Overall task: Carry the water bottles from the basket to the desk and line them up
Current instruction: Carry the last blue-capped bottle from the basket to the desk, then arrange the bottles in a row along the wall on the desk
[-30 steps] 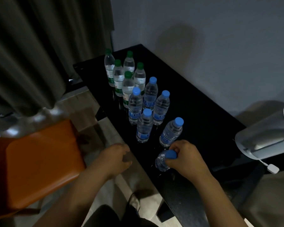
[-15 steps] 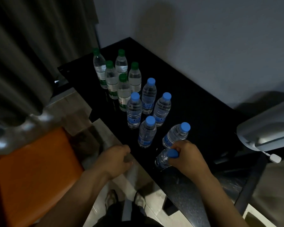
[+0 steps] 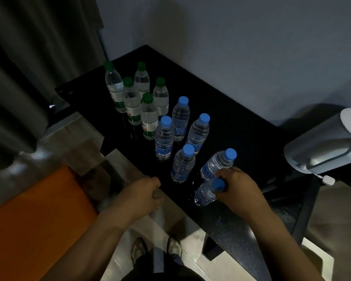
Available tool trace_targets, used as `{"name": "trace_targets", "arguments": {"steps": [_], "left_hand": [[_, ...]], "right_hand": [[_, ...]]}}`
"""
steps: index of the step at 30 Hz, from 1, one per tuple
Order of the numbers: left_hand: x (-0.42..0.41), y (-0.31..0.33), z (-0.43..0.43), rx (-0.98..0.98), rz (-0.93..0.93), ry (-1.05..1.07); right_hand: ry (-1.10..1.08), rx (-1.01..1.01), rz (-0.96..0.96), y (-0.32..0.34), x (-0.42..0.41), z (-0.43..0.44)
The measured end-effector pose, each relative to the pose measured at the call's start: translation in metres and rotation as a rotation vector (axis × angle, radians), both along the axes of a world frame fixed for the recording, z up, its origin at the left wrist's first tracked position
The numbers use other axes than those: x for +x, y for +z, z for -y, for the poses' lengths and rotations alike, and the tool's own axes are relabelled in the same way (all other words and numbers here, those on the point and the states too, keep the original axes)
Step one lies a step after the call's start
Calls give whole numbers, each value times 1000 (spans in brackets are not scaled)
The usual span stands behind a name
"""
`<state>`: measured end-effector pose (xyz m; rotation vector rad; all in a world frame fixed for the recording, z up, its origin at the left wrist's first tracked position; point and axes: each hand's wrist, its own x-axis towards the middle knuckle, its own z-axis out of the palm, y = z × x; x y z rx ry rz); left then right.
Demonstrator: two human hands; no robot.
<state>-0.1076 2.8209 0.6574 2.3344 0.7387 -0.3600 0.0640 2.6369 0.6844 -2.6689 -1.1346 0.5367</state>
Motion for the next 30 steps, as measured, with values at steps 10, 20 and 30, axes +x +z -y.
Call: {"name": "trace_targets", "arguments": {"steps": [10,20,30], "left_hand": [[-12,32,-44,20,117,10],[-26,72,-108,113,205,-37],[13,85,-178,135,233,18]], "right_hand": [[156,43,16,60,-19,-39],[211,82,136,96,-32,-105],[268,144,128,110,11,-176]]}}
